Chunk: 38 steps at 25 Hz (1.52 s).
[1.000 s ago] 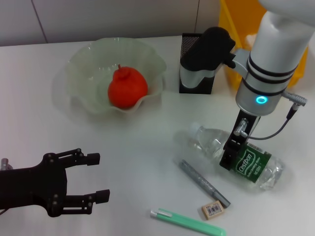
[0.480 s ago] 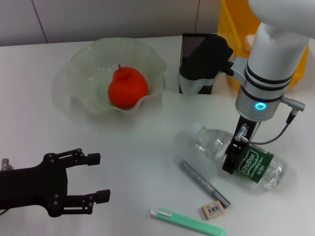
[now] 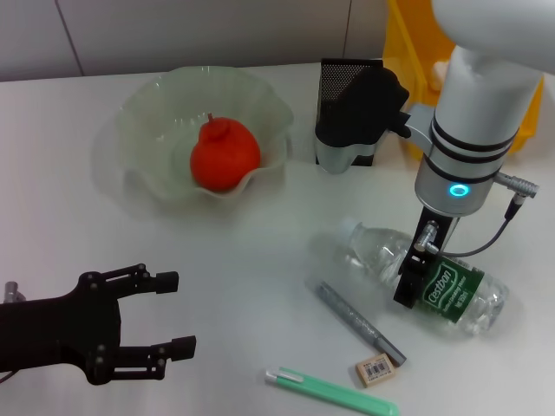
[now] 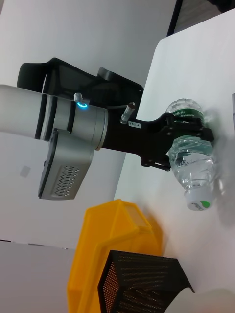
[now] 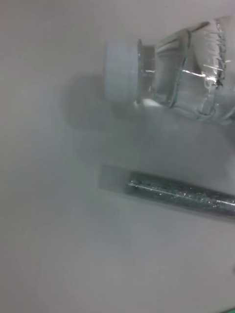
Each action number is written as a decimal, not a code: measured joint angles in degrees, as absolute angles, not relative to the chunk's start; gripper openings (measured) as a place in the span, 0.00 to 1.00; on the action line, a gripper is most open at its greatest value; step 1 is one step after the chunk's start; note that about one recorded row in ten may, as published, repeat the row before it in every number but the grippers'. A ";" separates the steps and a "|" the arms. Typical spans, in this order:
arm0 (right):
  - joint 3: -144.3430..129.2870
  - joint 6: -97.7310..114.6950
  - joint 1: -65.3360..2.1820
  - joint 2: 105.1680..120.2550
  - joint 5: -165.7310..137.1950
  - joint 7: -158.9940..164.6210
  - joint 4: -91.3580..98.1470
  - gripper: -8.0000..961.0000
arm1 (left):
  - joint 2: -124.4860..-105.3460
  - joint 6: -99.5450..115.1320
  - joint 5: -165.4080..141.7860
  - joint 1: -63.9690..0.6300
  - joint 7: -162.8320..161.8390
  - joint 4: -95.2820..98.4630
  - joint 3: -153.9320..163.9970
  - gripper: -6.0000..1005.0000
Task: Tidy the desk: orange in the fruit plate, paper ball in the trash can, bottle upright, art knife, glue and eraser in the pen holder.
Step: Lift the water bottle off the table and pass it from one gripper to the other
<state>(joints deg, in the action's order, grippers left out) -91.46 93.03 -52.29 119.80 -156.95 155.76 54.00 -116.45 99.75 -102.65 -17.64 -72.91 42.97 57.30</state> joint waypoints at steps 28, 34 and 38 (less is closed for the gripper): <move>-73.04 94.03 -30.41 119.29 -134.75 131.11 88.05 0.80 | -117.49 98.27 -102.65 -19.79 -74.76 42.61 50.67 0.84; -69.76 89.79 -26.30 119.16 -119.83 115.63 84.36 0.80 | -117.30 93.98 -102.54 -21.26 -78.65 42.58 49.04 0.83; -68.75 87.89 -25.89 119.13 -113.11 105.83 78.01 0.80 | -117.21 92.11 -102.42 -22.09 -80.53 42.57 48.42 0.83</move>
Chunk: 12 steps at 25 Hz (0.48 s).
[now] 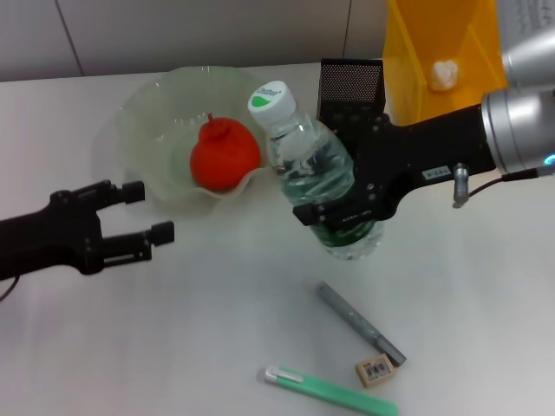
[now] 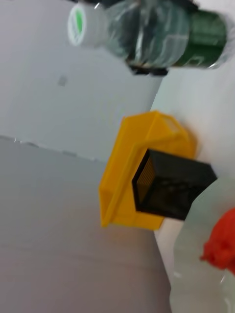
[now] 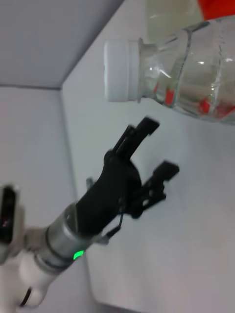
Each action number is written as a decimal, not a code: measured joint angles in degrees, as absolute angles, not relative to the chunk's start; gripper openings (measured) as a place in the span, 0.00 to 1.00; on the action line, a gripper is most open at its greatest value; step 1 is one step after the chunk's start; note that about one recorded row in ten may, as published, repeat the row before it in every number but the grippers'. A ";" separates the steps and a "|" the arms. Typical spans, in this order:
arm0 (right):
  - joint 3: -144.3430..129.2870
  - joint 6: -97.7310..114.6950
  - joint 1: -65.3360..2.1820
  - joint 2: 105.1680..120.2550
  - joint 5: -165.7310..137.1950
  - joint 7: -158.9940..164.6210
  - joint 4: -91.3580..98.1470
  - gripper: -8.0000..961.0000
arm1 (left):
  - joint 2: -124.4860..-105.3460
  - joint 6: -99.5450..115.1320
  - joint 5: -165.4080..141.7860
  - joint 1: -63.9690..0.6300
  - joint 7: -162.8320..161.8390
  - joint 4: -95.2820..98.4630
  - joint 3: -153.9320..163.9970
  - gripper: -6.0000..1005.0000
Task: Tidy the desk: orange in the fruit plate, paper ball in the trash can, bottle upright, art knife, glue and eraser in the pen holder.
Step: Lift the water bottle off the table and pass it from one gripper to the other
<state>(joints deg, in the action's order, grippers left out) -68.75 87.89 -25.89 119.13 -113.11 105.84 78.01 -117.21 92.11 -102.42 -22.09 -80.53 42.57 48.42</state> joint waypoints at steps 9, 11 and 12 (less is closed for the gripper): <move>-68.58 83.81 -28.29 119.16 -104.72 90.21 64.46 0.80 | -117.51 90.88 -102.25 -24.26 -82.19 42.61 43.58 0.83; -68.52 82.72 -29.33 119.16 -103.31 87.70 61.54 0.80 | -117.51 91.08 -102.16 -24.73 -82.61 42.57 43.51 0.83; -68.51 82.12 -29.99 119.17 -102.76 86.31 59.99 0.80 | -117.51 91.23 -102.06 -24.81 -82.79 42.56 43.50 0.83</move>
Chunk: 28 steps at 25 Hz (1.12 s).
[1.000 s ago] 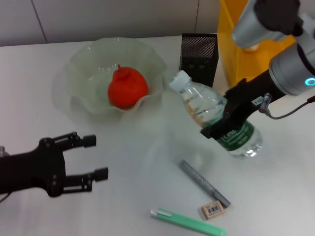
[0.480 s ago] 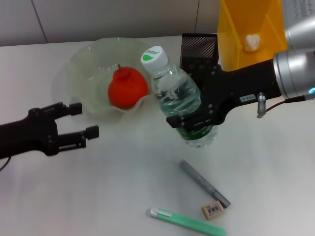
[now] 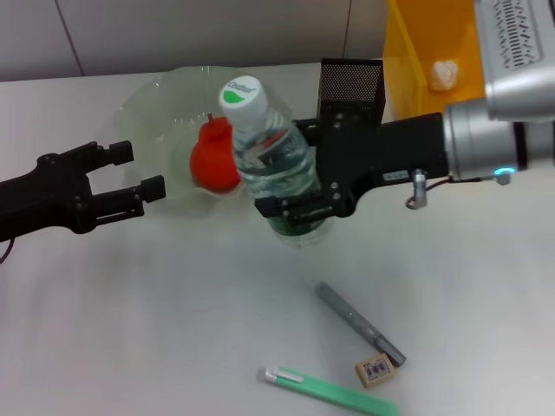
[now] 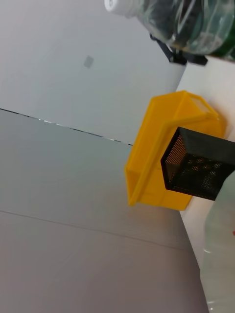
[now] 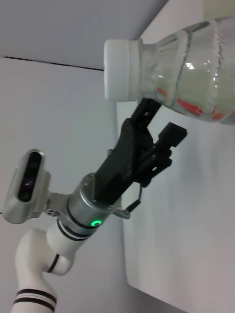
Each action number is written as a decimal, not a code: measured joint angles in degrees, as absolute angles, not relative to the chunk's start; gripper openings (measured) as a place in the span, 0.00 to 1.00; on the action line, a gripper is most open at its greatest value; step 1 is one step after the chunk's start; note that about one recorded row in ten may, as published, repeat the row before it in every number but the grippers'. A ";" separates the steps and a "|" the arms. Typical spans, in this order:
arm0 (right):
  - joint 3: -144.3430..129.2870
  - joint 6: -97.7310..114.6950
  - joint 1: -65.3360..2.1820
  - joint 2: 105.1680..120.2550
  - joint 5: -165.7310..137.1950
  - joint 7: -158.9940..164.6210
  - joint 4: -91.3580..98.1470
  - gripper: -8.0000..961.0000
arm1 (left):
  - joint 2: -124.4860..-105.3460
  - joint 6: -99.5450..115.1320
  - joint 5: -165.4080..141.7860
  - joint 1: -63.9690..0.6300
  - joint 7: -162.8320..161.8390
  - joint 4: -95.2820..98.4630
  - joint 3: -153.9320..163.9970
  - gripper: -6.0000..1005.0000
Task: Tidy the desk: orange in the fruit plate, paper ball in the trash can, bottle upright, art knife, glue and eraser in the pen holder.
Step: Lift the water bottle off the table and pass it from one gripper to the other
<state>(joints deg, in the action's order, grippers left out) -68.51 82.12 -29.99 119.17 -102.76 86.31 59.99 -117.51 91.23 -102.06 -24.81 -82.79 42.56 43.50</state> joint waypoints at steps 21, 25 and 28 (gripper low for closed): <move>-74.24 72.22 -43.17 119.71 -91.26 68.50 33.25 0.80 | -116.55 96.06 -94.60 -25.29 -80.39 36.84 43.24 0.83; -78.04 69.71 -43.17 119.77 -88.15 68.24 32.61 0.80 | -117.15 96.17 -94.56 -25.57 -78.60 35.80 43.28 0.83; -81.94 67.14 -43.22 119.79 -84.45 67.41 31.98 0.80 | -117.45 96.72 -94.56 -25.58 -77.46 35.69 43.67 0.83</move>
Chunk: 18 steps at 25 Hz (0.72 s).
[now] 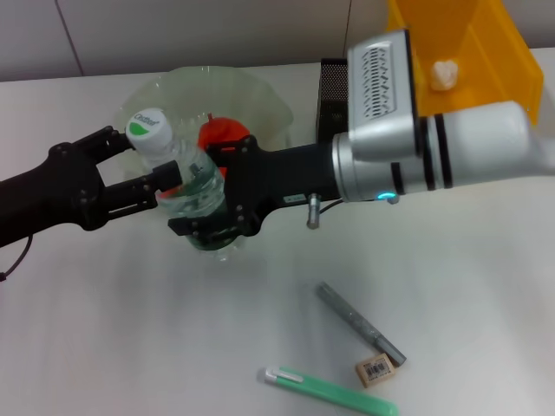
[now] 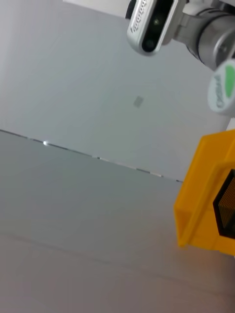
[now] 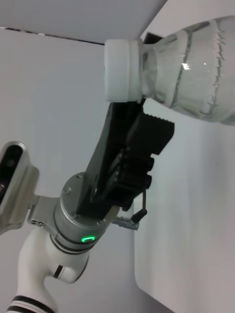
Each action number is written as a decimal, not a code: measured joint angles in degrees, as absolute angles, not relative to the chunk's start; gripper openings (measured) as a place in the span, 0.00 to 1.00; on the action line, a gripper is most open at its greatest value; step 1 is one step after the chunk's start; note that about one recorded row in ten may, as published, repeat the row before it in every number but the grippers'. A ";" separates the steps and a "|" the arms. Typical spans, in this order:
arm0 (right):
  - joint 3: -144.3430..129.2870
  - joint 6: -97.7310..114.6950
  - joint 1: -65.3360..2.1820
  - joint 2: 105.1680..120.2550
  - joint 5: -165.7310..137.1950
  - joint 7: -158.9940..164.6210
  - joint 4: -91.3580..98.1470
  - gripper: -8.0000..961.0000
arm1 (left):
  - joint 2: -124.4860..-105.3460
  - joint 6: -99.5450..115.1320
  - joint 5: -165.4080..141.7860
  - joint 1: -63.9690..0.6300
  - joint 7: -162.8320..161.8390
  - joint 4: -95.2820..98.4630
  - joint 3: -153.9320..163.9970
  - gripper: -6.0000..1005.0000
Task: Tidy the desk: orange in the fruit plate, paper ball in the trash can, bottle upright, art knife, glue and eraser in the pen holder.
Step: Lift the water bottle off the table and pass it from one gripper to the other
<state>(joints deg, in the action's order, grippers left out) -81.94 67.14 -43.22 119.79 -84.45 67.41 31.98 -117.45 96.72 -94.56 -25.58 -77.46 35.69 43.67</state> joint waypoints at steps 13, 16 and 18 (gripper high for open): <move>-86.94 65.16 -42.13 119.85 -80.23 66.59 31.73 0.80 | -117.65 97.48 -94.70 -24.96 -77.03 35.68 43.54 0.82; -86.95 65.31 -41.85 119.86 -79.89 66.33 31.74 0.80 | -117.88 97.10 -94.94 -24.95 -76.57 35.68 43.74 0.82; -87.03 65.36 -41.61 119.87 -79.35 65.84 31.74 0.80 | -117.94 97.01 -94.95 -24.96 -76.51 35.68 43.79 0.82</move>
